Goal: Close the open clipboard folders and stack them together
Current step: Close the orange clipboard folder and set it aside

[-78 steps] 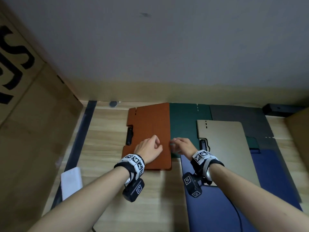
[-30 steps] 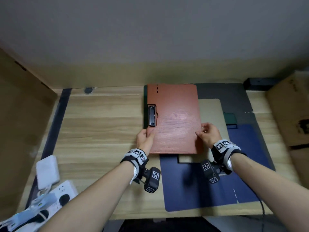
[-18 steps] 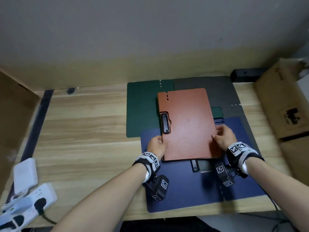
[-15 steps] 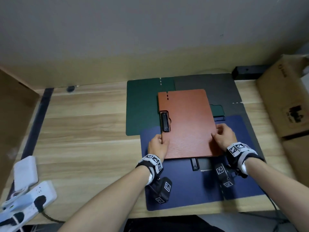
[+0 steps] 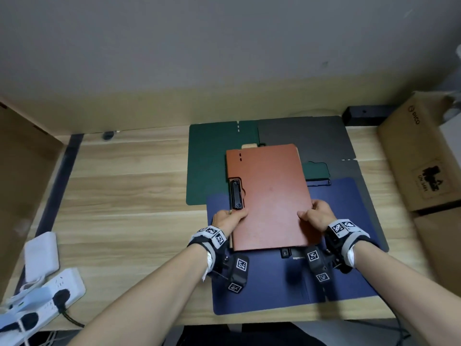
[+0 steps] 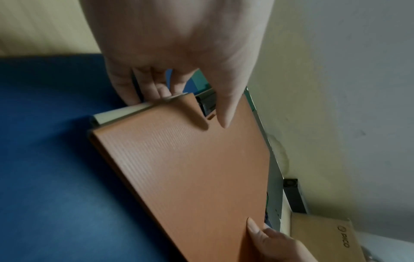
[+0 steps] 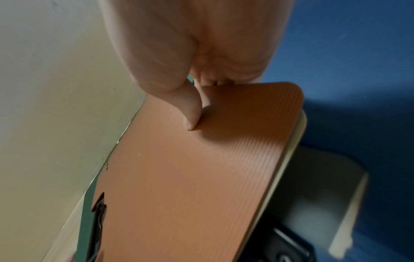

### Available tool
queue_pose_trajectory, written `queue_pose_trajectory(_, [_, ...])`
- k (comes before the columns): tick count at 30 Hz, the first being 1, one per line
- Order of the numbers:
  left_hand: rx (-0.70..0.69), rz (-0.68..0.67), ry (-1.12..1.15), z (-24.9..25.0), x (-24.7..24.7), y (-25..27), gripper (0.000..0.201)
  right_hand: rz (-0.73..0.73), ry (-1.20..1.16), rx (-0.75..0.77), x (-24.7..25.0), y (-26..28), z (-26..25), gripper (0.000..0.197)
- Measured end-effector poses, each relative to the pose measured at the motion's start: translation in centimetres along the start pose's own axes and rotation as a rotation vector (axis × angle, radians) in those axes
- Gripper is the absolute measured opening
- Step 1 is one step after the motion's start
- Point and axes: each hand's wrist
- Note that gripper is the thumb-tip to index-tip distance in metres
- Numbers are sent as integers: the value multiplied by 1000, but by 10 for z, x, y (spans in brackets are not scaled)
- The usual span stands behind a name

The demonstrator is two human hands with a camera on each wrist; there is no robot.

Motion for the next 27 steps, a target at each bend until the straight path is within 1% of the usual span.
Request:
queue_pose_trajectory(3, [29,-39,32,-8,21,1,59,-59,27,-11,-17,8,-11,25])
queue_pose_trajectory(6, [38,-22,109,-23,50,-6,66,-110,30,-2,-41,15,-27,29])
queue_pose_trajectory(9, [-5,51,158,-33,81,-15,61,-159,56,36,-65,22,-47,37])
queue_pose_trajectory(11, [-5,121,161,-32,101,-14,62,-173,61,69,-83,26,-59,40])
queue_pose_trajectory(15, [-4,219,132,-23,137,-1,70,-134,39,141,-120,38,-91,38])
queue_pose_trajectory(19, [-21,287,169,-16,175,8,66,-93,81,236,-155,54,-128,43])
queue_pose_trajectory(23, [-53,292,227,-23,215,-1,64,-81,132,309,-196,62,-154,48])
queue_pose_trajectory(27, [-72,274,241,-35,255,-22,64,-60,160,320,-233,65,-173,61])
Point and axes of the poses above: each hand's wrist, its own y-axis away from the middle knuckle, its own x-axis out of the back of the hand, z = x × y, and after that the axes turned 2 degrees about z, right-handed
